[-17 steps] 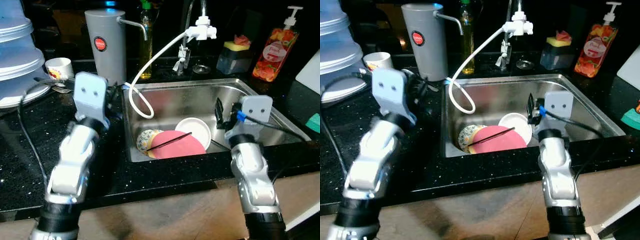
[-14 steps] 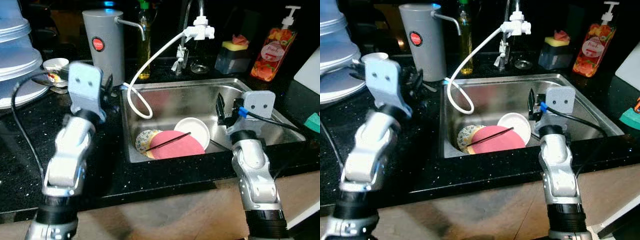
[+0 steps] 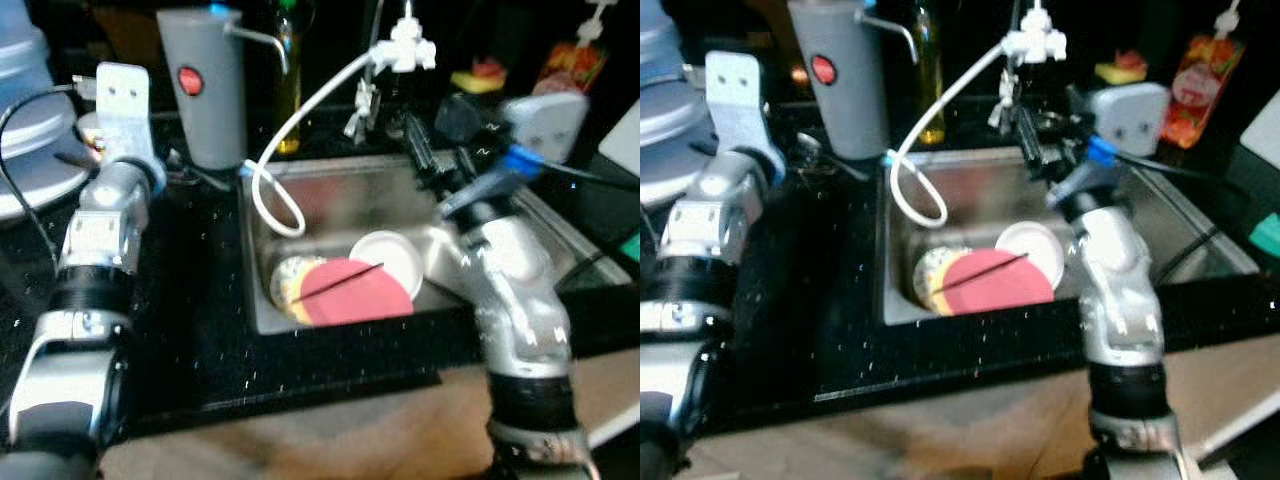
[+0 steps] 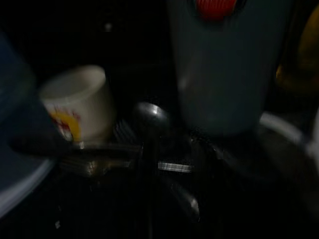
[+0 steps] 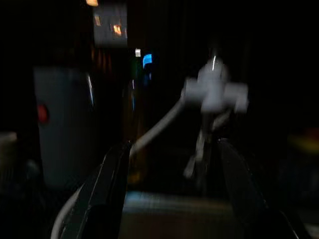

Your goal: Kitchen organization

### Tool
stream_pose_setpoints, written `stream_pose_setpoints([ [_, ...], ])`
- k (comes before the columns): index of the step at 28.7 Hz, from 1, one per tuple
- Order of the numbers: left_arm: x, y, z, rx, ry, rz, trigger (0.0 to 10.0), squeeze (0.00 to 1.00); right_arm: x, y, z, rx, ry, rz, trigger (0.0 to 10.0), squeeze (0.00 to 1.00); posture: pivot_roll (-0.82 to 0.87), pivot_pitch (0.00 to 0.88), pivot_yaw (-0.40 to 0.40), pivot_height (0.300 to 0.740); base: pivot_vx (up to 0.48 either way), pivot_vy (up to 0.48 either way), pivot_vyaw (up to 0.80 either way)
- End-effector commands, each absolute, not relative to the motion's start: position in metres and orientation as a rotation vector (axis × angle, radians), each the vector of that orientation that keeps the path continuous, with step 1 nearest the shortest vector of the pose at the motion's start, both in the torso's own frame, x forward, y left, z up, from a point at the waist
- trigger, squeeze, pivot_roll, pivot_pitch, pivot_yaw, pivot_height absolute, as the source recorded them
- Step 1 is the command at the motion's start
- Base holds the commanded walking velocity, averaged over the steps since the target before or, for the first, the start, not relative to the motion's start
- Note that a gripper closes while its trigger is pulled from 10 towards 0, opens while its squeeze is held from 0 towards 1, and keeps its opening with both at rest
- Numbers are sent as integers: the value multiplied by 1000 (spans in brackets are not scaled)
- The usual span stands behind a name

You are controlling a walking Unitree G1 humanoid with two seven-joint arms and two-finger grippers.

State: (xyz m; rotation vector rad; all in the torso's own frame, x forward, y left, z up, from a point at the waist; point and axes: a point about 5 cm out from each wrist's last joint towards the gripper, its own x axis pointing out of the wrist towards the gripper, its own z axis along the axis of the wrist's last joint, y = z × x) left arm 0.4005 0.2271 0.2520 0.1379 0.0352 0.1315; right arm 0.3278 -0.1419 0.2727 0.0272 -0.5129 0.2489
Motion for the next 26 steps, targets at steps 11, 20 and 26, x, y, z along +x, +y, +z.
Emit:
stream_pose_setpoints([
  [11, 406, 245, 266, 208, -7, 109, 10000, 0, 318, -127, 266, 116, -478, 248, 10000, 0, 138, 223, 68, 740, 0, 0, 0],
  [20, 402, 239, 274, 201, -50, 32, 10000, 0, 300, -126, 287, 81, -574, 251, 10000, 0, 116, 279, 80, 740, 0, 0, 0],
  [26, 402, 245, 272, -3, 23, 79, 10000, 0, 291, -123, 302, 65, -615, 298, 10000, 0, 111, 301, 73, 740, 0, 0, 0],
])
